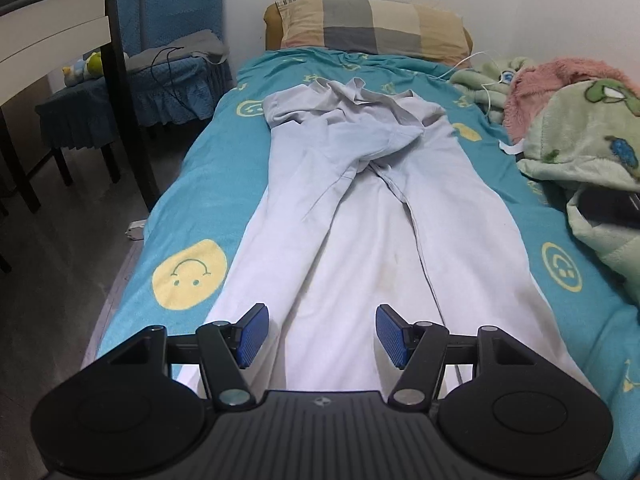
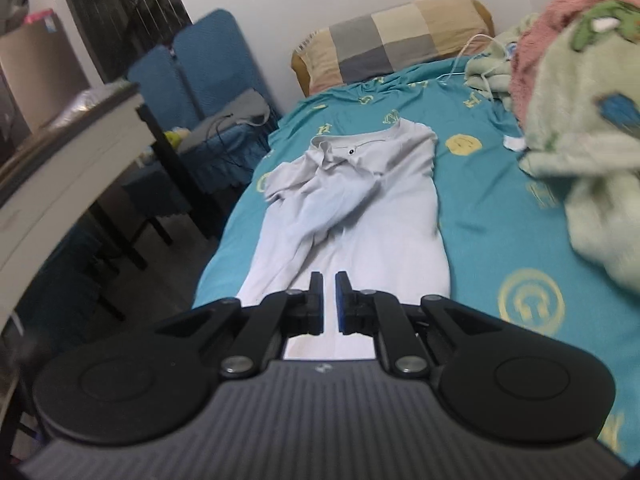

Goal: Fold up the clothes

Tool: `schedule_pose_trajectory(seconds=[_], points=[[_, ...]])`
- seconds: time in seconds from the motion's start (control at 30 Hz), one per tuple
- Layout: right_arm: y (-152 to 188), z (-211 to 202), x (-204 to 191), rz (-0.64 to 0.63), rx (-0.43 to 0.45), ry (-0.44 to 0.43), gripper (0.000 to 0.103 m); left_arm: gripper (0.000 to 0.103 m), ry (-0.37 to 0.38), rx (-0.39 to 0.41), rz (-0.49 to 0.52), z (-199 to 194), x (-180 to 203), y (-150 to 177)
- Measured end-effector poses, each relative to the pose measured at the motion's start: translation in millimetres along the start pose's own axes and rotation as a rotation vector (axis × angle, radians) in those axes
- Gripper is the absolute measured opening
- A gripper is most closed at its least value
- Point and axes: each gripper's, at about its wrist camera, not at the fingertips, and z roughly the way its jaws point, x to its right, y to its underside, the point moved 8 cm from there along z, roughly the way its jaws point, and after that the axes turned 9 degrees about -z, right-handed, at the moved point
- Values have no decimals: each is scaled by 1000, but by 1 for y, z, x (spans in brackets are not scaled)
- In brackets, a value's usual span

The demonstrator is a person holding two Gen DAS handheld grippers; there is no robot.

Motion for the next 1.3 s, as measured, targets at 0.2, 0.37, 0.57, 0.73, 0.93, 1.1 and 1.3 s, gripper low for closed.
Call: schedule_pose_trajectory(seconds=[0.2,0.37,0.57,0.73,0.93,1.1,1.3], points=[[18,-3,11,23,-21,41,11,62,-97,-94,49,18,-7,20],[24,15,25,111,-85,38,11,64,-119,-199,56,17,-26,24],[36,30,45,246,-161,-10,11,66,-141,-356,85,-11,-57,25],[35,37,41,304,-176,-88,19,66,-182,-516,37,-26,-83,42],[44,43,46,405,-198,-123,61,66,-185,-551,-23,-35,-105,44],[40,41,43,380,-185,-127,61,64,-156,-603,-162,-36,-124,44],[40,45,39,364,-192,-156,61,12,-149,-644,-127,-38,-107,50]])
